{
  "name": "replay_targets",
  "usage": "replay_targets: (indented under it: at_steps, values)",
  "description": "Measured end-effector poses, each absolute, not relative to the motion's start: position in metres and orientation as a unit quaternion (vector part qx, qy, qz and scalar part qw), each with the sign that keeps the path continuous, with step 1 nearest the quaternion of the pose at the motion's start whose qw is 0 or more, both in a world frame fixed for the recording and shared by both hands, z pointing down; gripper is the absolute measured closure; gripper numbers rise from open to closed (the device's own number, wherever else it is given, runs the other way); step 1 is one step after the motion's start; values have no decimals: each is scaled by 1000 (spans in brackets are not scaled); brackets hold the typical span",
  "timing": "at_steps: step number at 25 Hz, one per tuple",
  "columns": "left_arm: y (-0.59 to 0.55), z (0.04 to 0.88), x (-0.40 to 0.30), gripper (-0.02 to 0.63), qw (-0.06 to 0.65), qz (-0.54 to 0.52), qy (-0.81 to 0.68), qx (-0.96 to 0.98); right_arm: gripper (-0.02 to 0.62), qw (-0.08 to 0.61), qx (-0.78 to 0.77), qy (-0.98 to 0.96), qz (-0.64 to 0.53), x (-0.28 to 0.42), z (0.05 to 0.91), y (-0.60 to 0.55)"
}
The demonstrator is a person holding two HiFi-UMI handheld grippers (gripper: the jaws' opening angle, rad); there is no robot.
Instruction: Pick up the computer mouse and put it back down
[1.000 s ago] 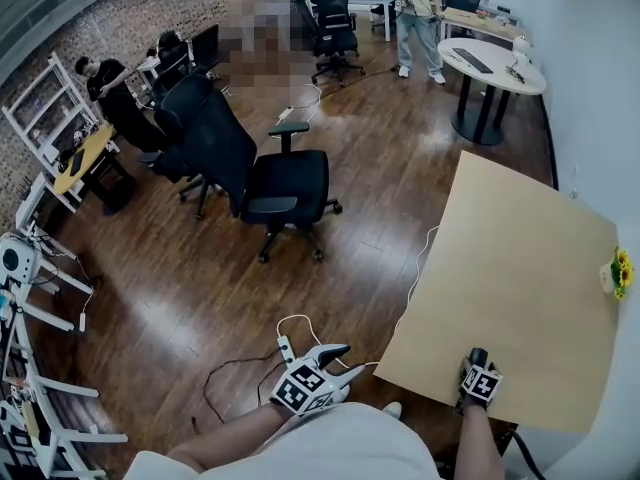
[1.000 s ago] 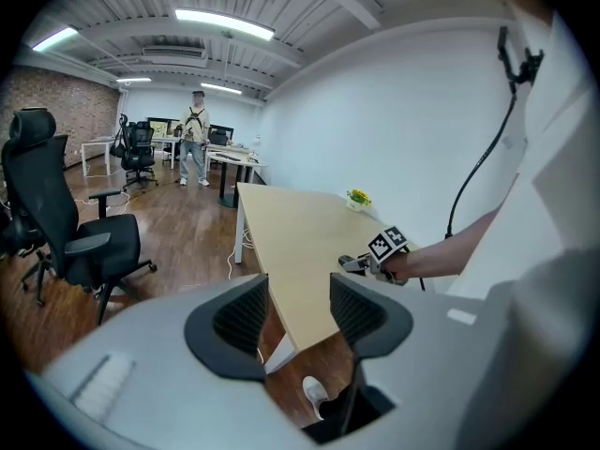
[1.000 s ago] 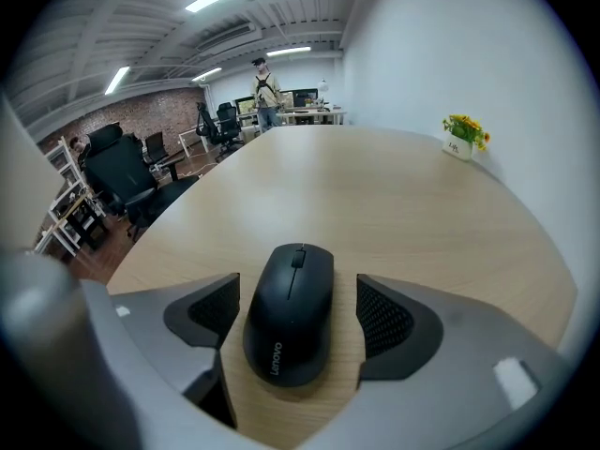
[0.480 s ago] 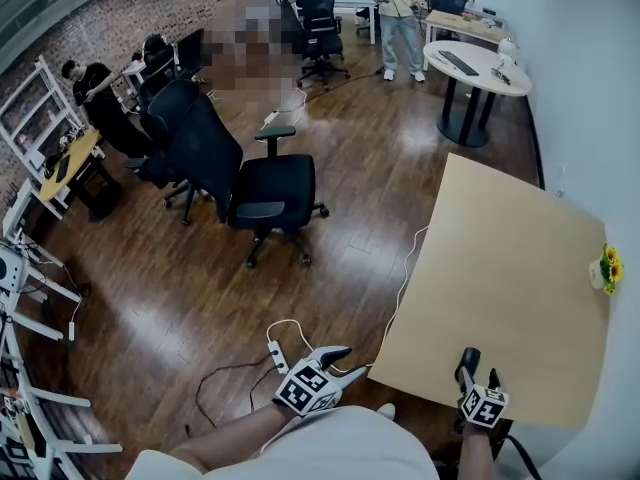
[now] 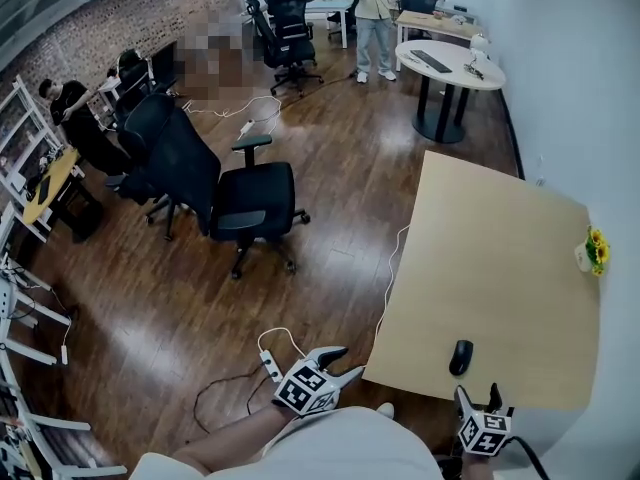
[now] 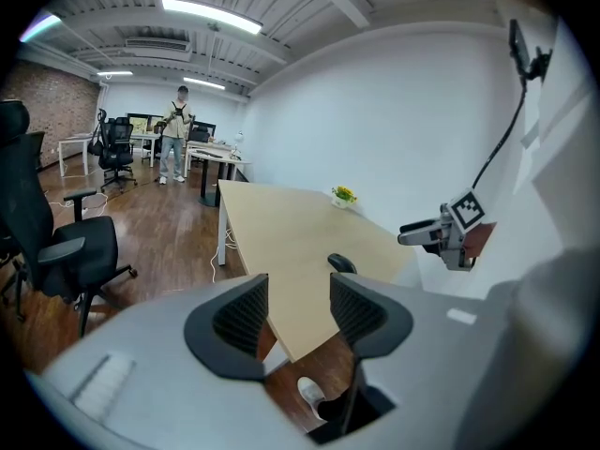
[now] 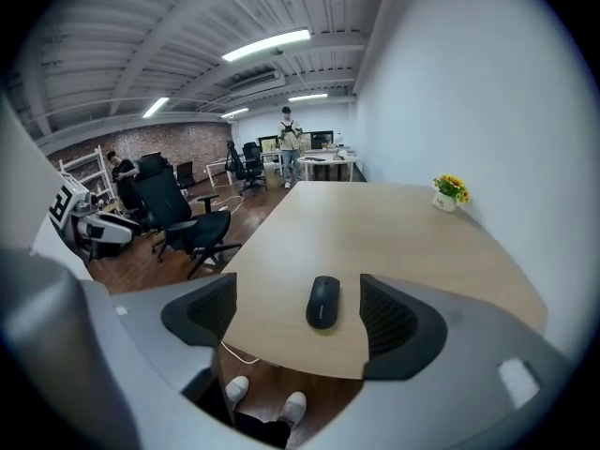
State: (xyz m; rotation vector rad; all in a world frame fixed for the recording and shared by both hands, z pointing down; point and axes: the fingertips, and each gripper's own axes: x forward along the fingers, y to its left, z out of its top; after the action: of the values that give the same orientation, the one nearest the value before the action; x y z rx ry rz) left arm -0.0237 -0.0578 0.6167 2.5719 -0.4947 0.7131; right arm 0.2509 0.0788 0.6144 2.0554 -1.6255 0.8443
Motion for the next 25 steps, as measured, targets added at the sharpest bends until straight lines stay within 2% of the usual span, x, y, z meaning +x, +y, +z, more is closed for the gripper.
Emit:
replay_targets:
  at_steps: [6, 25]
  values:
    - [-54, 622, -20, 417, 212, 264, -165, 926, 183, 167, 738, -574, 312, 252, 607, 87]
    - [-51, 622, -26, 416, 218, 262, -173, 924, 198, 189, 726, -580, 316, 242, 610, 88]
